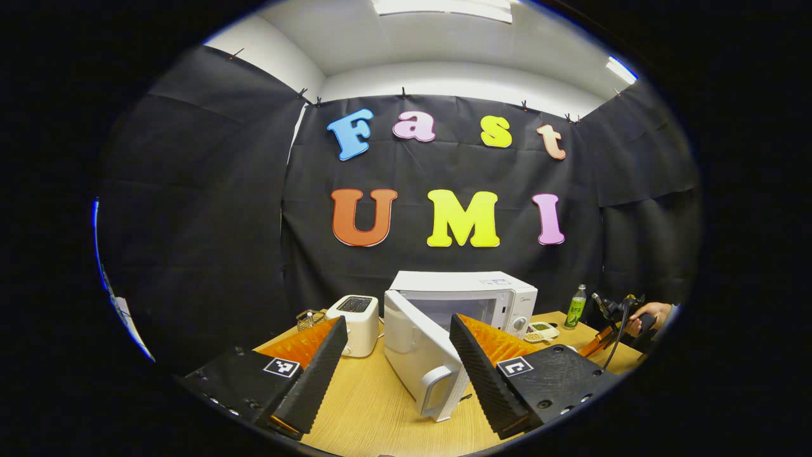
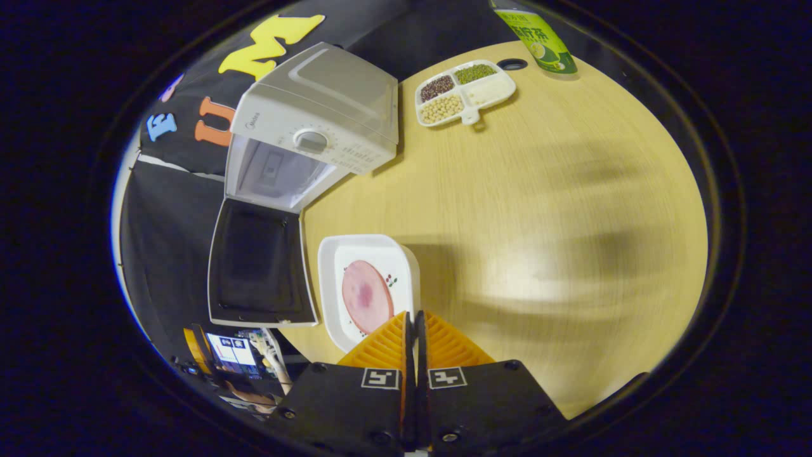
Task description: Open the microwave oven with the left hand, put the food in, and close the microwave oven.
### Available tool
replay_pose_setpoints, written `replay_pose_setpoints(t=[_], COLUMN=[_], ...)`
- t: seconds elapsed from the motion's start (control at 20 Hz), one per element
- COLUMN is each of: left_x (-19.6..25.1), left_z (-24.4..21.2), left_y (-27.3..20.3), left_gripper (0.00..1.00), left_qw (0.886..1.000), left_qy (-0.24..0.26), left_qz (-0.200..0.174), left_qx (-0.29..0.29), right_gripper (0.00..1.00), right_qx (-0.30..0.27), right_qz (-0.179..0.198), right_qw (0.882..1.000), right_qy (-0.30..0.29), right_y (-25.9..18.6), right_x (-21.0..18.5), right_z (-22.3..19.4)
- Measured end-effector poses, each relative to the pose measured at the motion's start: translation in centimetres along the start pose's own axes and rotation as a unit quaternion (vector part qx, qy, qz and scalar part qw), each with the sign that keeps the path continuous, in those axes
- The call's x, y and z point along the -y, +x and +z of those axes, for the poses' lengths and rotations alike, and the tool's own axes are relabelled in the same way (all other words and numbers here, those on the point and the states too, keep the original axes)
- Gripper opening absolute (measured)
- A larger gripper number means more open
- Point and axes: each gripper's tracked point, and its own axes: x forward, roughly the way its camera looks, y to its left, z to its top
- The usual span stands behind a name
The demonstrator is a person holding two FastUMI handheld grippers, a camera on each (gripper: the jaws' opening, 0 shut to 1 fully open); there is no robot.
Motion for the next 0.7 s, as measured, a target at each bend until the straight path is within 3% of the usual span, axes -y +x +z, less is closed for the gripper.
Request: replay_pose_setpoints(t=[0.35,0.4,0.45,0.7], left_x=[-1.4,-1.8,-2.2,-4.1], left_z=[0.9,1.1,1.3,1.6], left_y=[-0.1,-0.1,-0.3,-0.5], left_gripper=[0.96,0.96,0.97,0.96], left_qw=[1.000,1.000,1.000,1.000], left_qy=[-0.005,-0.004,-0.002,-0.005], left_qz=[-0.011,-0.012,-0.011,-0.007], left_qx=[0.016,0.018,0.022,0.026], right_gripper=[0.00,0.04,0.00,0.04], right_qx=[0.105,0.118,0.128,0.227], right_qz=[0.036,0.040,0.046,0.058], right_qw=[0.987,0.983,0.979,0.945], right_qy=[0.119,0.133,0.153,0.228], right_y=[5.6,6.7,7.7,12.5], right_x=[-9.7,-10.9,-12.1,-16.1], right_z=[3.0,3.4,3.7,6.6])
